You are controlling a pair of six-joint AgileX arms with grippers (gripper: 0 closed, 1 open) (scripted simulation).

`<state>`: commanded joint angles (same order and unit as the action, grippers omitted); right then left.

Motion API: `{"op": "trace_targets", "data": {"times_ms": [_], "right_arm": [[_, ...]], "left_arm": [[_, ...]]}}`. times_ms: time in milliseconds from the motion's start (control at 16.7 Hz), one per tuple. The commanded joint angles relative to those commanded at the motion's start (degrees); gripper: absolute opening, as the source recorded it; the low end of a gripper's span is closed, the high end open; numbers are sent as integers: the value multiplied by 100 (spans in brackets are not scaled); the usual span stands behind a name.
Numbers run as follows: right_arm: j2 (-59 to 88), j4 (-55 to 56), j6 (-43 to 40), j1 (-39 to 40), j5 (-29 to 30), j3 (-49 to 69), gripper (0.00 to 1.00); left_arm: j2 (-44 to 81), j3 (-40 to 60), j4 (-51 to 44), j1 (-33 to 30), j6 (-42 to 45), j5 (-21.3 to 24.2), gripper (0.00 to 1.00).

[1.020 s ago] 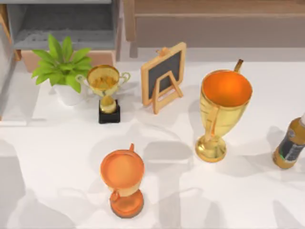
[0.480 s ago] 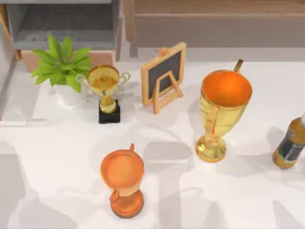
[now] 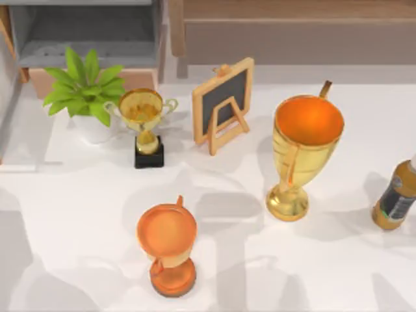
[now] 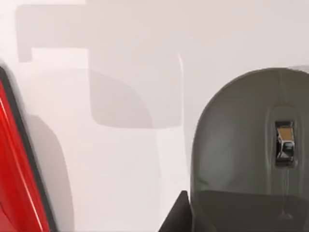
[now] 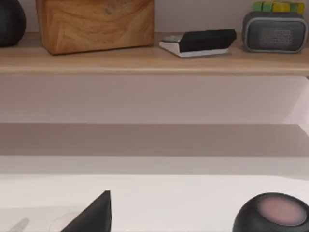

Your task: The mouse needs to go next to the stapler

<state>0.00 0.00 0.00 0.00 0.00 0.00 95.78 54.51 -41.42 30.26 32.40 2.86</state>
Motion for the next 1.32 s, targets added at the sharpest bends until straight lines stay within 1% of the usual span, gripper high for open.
{"op": "trace_targets", "data": {"times_ms": [360, 1140, 1200, 1320], "right_arm": [[0, 0, 0, 0, 0, 0, 100], [0, 0, 0, 0, 0, 0, 100], [0, 0, 0, 0, 0, 0, 100], [0, 0, 0, 0, 0, 0, 100]], "left_arm": [[98, -95, -10, -1, -1, -2, 0], [98, -95, -10, -1, -1, -2, 98], [98, -95, -10, -1, -1, -2, 100], [98, -95, -10, -1, -1, -2, 100]]}}
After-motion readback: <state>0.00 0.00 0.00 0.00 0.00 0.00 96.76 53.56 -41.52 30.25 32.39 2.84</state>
